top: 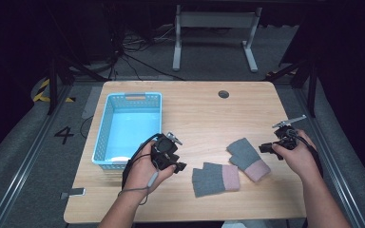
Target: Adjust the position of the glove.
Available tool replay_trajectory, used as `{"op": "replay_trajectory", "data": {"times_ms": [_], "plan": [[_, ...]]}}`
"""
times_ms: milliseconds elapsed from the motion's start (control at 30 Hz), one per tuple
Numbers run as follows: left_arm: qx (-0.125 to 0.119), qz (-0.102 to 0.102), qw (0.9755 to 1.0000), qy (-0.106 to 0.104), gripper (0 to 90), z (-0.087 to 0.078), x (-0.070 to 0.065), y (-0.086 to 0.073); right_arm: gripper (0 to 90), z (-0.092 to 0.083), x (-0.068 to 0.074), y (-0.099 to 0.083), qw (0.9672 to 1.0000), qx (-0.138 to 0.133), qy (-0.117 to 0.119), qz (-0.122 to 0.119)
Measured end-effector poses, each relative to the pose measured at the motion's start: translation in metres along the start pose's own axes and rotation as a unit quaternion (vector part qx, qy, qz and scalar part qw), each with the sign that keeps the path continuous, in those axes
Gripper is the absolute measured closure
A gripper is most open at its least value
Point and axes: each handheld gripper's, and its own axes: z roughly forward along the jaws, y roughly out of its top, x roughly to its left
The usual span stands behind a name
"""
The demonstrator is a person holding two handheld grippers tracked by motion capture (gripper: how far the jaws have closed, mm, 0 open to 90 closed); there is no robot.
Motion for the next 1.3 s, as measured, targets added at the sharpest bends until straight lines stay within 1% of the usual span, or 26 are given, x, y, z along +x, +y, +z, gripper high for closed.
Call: {"op": "replay_trajectory", "data": {"times_ms": [167, 233, 367, 400, 433, 500, 600, 800, 933, 1167, 1300], "plan": [[0.001, 0.003, 1.0000, 0.000, 58.0, 0.000, -0.001, 0.001, 77.8, 0.001, -0.001, -0.001, 1.0000, 0.001, 0.002, 0.003], [0.001, 0.004, 1.0000, 0.001, 57.6, -0.001, -0.001, 0.001, 76.5, 0.004, -0.002, -0.002, 1.0000, 0.001, 0.004, 0.008], [-0.002, 0.001, 1.0000, 0.000, 57.5, -0.002, -0.001, 0.001, 75.7, 0.007, -0.003, -0.001, 0.9999, 0.001, 0.004, 0.012], [-0.001, 0.002, 1.0000, 0.001, 57.5, -0.002, -0.001, 0.000, 75.3, 0.012, -0.006, 0.002, 0.9999, 0.003, 0.005, 0.014], [-0.001, 0.002, 1.0000, 0.001, 57.5, -0.002, -0.001, 0.000, 75.1, 0.012, -0.006, 0.002, 0.9999, 0.003, 0.005, 0.014], [-0.001, 0.004, 1.0000, 0.002, 57.2, -0.003, -0.002, 0.001, 74.3, 0.017, -0.008, 0.005, 0.9999, 0.004, 0.003, 0.016], [-0.002, 0.006, 1.0000, 0.002, 56.8, -0.004, -0.002, 0.001, 73.6, 0.028, -0.012, 0.009, 0.9996, 0.018, 0.007, 0.021], [-0.002, 0.005, 1.0000, 0.003, 56.5, -0.004, -0.002, 0.001, 71.9, 0.042, -0.013, 0.011, 0.9991, 0.036, 0.010, 0.020], [-0.001, 0.006, 1.0000, 0.003, 56.4, -0.004, -0.002, 0.001, 71.7, 0.044, -0.015, 0.011, 0.9989, 0.043, 0.009, 0.018], [-0.001, 0.005, 1.0000, 0.003, 56.2, -0.003, -0.002, 0.001, 71.8, 0.047, -0.013, 0.011, 0.9985, 0.053, 0.007, 0.014], [-0.002, 0.005, 1.0000, 0.004, 55.8, -0.003, -0.003, 0.001, 71.8, 0.049, -0.014, 0.010, 0.9982, 0.056, 0.008, 0.021]]}}
